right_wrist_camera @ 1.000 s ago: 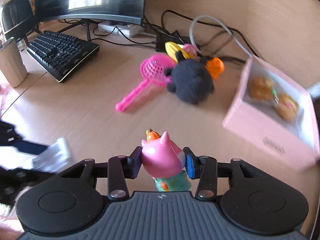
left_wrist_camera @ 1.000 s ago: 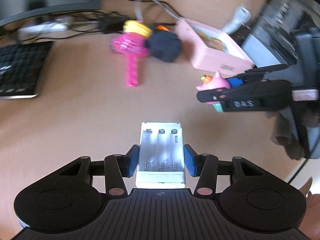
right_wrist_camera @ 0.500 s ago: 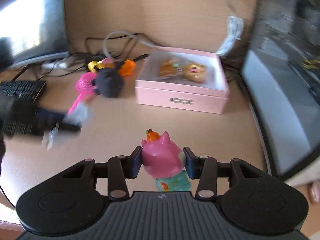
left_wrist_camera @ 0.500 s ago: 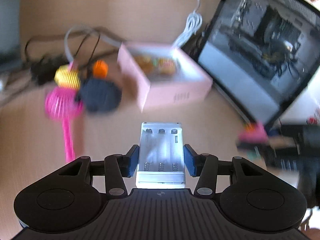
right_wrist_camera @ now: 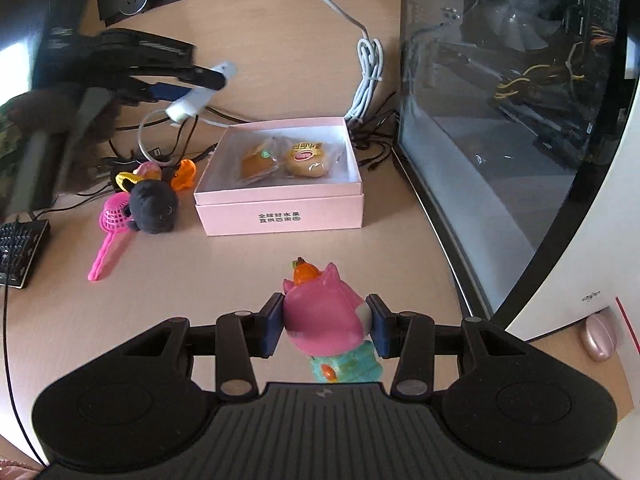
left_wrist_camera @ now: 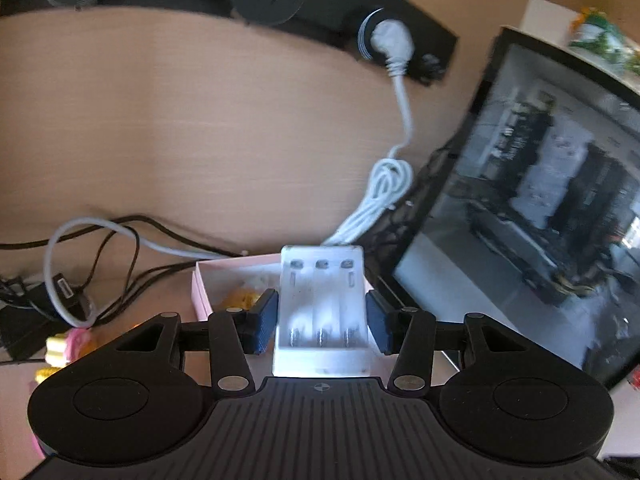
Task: Organize objects
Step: 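Carry charger with left tool while right tool carries pig toy into pink box, then grasp the black plush toy with the left tool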
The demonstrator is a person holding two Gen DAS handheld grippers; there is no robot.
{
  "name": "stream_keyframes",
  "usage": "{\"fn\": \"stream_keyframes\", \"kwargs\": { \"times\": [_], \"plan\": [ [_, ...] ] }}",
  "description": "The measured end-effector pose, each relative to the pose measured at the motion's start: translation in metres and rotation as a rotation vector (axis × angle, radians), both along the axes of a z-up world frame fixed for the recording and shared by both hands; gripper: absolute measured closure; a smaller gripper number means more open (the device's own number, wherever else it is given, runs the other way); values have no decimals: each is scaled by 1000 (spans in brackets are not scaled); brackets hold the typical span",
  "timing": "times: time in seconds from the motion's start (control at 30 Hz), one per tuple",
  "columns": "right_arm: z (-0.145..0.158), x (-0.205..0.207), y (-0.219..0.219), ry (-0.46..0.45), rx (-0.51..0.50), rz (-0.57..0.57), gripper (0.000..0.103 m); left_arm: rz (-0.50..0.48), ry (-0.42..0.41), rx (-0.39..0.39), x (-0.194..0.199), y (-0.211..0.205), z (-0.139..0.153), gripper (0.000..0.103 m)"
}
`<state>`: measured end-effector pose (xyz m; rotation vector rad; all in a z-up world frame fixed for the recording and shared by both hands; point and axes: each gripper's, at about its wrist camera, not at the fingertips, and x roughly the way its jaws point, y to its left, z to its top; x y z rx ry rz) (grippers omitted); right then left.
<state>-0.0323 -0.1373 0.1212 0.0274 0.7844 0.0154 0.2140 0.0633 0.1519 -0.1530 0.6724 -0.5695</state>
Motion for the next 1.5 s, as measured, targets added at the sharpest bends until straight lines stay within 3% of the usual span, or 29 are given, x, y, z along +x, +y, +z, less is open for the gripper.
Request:
{"fn": "stream_keyframes", "kwargs": {
  "times": [0.1, 0.23, 0.4, 0.6, 0.8, 0.87, 0.9, 1.0, 1.13, 1.27, 1.5],
  "plan": [
    [-2, 3, -2, -2, -3, 3, 60, 21, -3, -58, 5, -3, -8, 52],
    [-4, 18, -5, 3, 4, 11, 60, 27, -4, -50, 1, -2, -14, 52],
    [3, 41, 0, -22, -2, 66, 60, 60, 78, -106, -38, 29, -33, 52],
    [31, 102, 6, -112, -34, 125, 60, 173, 182, -86, -115, 63, -65, 52],
    [40, 188, 4, -139, 13, 100, 60, 329, 231, -75, -152, 104, -78, 52],
    [36, 207, 5, -111, 33, 90, 44, 373, 228, -65, -156, 116, -76, 52],
    [33, 213, 6, -98, 42, 67, 29, 394, 228, -63, -157, 121, -75, 52],
    [25, 210, 12, -80, 78, 98, 23, 441, 217, -58, -159, 134, -72, 52],
    [11, 189, 29, -58, 41, 155, 16, 462, 230, -76, -152, 141, -69, 52],
    [-5, 166, 36, -7, 26, 183, 14, 467, 234, -149, -132, 130, -62, 52],
    [-18, 122, 18, 6, -48, 137, 11, 538, 340, -278, -73, 102, -71, 52]
  ]
}}
